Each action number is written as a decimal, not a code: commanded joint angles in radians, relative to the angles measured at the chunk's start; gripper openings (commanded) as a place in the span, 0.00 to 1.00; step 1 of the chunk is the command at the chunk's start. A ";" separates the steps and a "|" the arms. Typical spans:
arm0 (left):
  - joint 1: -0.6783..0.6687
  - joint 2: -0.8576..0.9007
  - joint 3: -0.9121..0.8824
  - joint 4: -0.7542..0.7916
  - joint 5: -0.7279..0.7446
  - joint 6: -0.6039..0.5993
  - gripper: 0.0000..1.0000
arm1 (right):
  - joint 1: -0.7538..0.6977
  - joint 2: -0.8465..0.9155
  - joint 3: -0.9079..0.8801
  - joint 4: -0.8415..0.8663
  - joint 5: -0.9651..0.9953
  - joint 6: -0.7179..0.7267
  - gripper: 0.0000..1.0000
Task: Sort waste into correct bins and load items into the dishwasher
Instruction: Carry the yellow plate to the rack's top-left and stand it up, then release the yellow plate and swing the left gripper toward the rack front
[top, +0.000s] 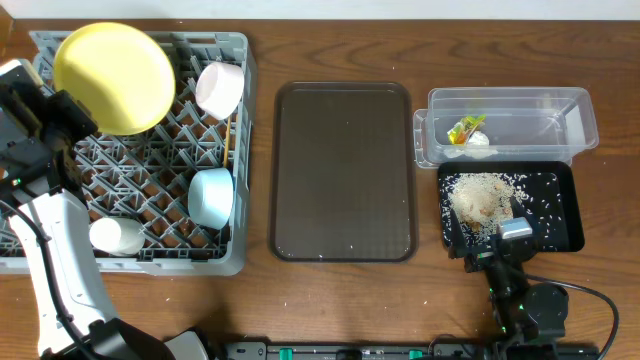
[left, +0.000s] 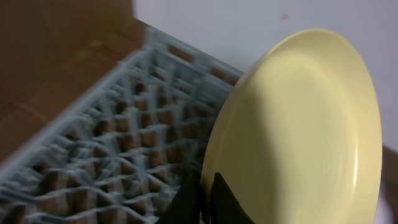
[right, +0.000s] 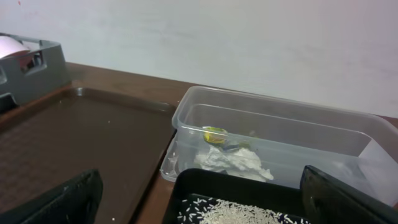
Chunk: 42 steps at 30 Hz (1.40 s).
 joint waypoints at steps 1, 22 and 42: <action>0.003 0.021 0.007 0.021 -0.134 0.106 0.08 | -0.008 -0.005 -0.003 0.000 0.002 -0.009 0.99; -0.013 0.150 0.007 0.089 -0.264 0.283 0.08 | -0.008 -0.005 -0.003 0.000 0.002 -0.009 0.99; -0.182 -0.018 0.007 -0.038 -0.264 0.161 0.58 | -0.008 -0.005 -0.003 0.000 0.002 -0.009 0.99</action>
